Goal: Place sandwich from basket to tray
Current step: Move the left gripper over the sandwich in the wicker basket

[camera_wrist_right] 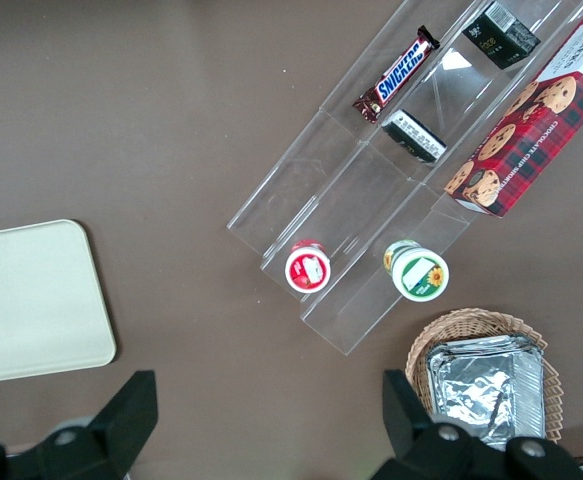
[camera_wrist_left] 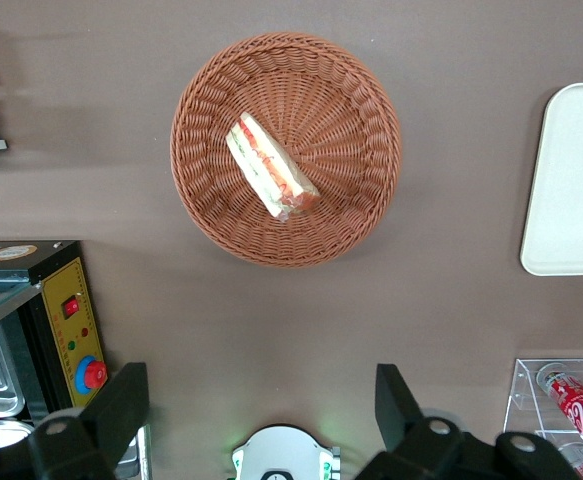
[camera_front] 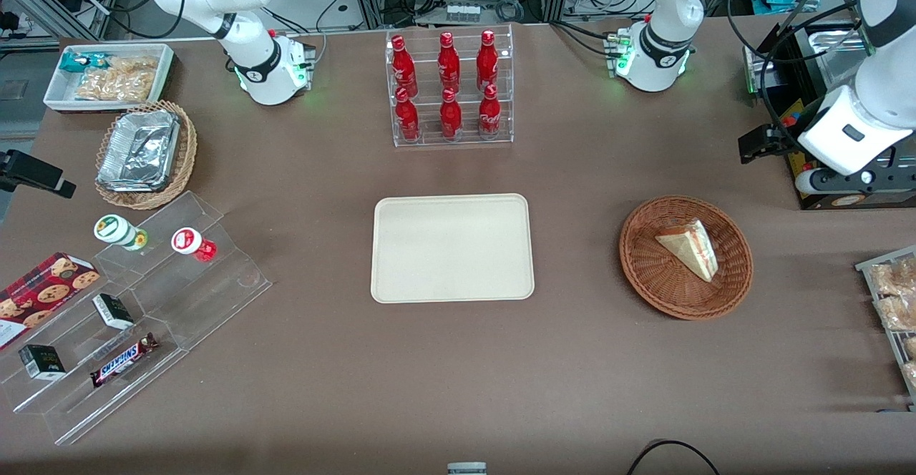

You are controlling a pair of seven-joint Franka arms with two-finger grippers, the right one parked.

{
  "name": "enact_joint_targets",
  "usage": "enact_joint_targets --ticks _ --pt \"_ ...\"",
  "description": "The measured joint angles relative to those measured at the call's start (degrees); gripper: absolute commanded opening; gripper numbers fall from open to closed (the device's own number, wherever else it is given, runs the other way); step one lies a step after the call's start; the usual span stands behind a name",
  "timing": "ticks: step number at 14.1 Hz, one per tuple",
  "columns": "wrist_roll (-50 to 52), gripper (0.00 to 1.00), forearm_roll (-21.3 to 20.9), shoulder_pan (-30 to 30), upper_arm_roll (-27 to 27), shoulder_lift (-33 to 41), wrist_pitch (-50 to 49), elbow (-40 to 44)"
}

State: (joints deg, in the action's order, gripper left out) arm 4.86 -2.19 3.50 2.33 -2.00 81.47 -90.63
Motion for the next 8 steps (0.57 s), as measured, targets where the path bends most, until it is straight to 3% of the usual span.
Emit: enact_joint_targets --ticks 8 --pt "-0.1 1.00 0.1 0.0 0.1 -7.6 3.2 -1.9"
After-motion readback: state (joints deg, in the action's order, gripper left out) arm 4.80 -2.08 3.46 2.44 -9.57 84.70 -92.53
